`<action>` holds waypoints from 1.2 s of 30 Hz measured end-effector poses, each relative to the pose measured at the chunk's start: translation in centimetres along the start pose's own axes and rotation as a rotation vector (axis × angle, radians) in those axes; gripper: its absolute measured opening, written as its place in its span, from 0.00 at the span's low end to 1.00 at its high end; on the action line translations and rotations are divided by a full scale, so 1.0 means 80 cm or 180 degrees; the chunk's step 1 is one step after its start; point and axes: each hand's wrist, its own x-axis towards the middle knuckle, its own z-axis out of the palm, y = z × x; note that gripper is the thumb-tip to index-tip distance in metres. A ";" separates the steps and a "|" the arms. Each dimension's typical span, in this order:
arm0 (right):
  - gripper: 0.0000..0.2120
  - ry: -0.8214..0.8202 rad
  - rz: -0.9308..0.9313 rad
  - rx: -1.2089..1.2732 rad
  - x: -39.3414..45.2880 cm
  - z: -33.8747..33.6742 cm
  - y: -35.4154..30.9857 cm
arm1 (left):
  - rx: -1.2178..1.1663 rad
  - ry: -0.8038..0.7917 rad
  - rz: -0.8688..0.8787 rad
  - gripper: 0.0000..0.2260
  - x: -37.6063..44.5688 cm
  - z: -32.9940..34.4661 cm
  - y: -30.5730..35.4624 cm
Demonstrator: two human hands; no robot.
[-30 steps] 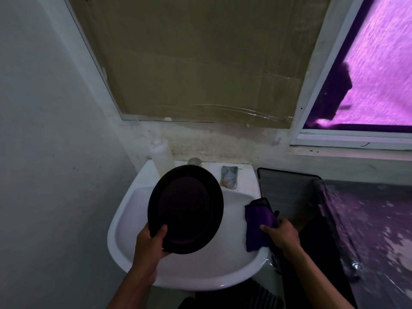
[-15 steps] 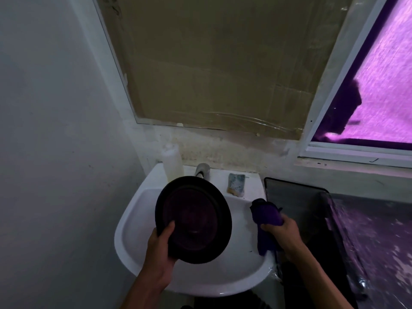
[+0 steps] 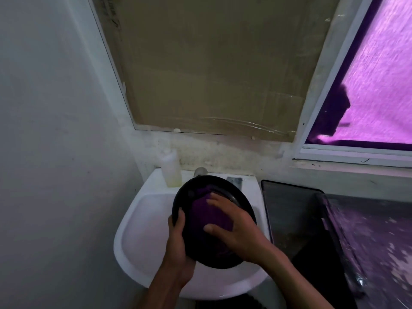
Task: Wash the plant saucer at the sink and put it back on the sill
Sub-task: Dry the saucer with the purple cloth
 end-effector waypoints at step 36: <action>0.35 0.0777 0.1020 0.0294 0.030 0.058 -0.064 | 0.1361 0.0244 0.2448 0.26 -0.055 0.055 0.025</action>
